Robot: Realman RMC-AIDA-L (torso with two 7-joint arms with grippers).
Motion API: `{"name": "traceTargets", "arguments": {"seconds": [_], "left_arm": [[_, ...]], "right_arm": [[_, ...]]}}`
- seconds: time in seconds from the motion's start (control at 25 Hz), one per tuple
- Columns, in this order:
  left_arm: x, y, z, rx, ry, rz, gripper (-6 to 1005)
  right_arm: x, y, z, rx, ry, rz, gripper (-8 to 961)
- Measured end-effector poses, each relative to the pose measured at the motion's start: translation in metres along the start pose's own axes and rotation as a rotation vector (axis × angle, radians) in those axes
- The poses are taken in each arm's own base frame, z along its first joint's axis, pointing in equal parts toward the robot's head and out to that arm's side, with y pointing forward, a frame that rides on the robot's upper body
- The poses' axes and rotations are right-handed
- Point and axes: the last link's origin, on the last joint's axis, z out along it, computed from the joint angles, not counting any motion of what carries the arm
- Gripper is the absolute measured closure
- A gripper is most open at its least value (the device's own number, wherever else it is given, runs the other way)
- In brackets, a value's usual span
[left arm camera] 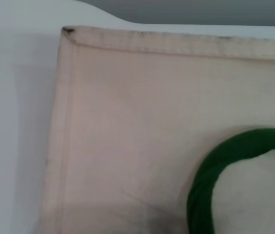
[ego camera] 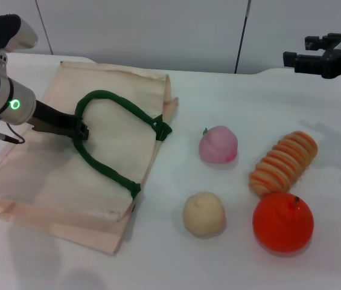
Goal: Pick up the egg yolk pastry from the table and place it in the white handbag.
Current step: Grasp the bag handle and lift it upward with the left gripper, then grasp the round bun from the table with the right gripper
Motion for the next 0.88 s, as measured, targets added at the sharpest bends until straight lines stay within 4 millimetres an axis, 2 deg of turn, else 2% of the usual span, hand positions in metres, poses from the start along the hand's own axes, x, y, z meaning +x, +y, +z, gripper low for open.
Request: {"name": "traceTargets", "arguments": {"seconds": [0.08, 0.32, 0.48, 0.64, 0.88], "left_arm": [[0.0, 0.0, 0.0, 0.0, 0.003, 0.002, 694], [-0.001, 0.002, 0.003, -0.019, 0.034, -0.002, 855], [-0.001, 0.002, -0.003, -0.089, 0.098, -0.016, 862], [-0.001, -0.002, -0.023, -0.208, 0.189, -0.031, 868], [-0.009, -0.005, -0.053, -0.353, 0.295, -0.014, 868]], "right_arm": [[0.0, -0.001, -0.001, 0.003, -0.002, 0.005, 251], [0.003, -0.001, -0.002, 0.004, 0.001, 0.012, 249], [0.008, -0.001, -0.002, -0.003, 0.013, 0.014, 248], [0.01, 0.001, -0.002, -0.019, 0.02, 0.008, 247], [0.008, 0.025, -0.008, -0.202, 0.068, -0.12, 245]]}}
